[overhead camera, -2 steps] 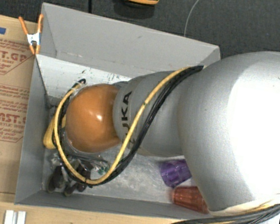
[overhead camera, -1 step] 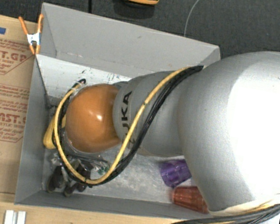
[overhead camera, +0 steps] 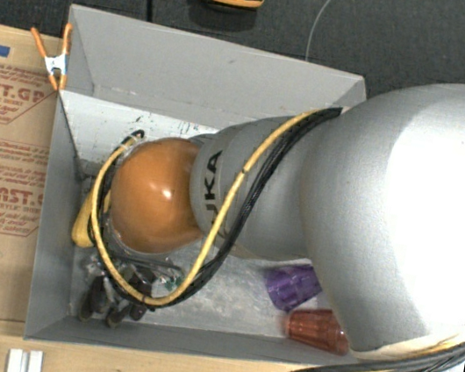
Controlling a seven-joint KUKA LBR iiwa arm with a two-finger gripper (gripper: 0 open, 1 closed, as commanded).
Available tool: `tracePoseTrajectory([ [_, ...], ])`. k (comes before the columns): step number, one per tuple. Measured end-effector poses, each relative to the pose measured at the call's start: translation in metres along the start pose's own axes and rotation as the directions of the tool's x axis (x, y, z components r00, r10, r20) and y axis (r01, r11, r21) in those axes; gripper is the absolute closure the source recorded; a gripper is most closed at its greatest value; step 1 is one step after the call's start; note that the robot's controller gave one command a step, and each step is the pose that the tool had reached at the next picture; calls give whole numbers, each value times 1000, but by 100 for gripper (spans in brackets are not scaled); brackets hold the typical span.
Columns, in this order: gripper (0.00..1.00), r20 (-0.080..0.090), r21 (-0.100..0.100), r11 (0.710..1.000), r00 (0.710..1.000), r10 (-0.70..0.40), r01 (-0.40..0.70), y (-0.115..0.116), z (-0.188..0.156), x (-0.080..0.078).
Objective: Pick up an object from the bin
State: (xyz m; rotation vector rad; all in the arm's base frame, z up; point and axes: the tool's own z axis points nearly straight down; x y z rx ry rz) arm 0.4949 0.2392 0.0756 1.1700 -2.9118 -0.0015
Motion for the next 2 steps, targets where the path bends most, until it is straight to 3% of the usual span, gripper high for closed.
tracePoseTrajectory([
  [2,100,0,0,1000,1000,0,0,0,-35,0],
])
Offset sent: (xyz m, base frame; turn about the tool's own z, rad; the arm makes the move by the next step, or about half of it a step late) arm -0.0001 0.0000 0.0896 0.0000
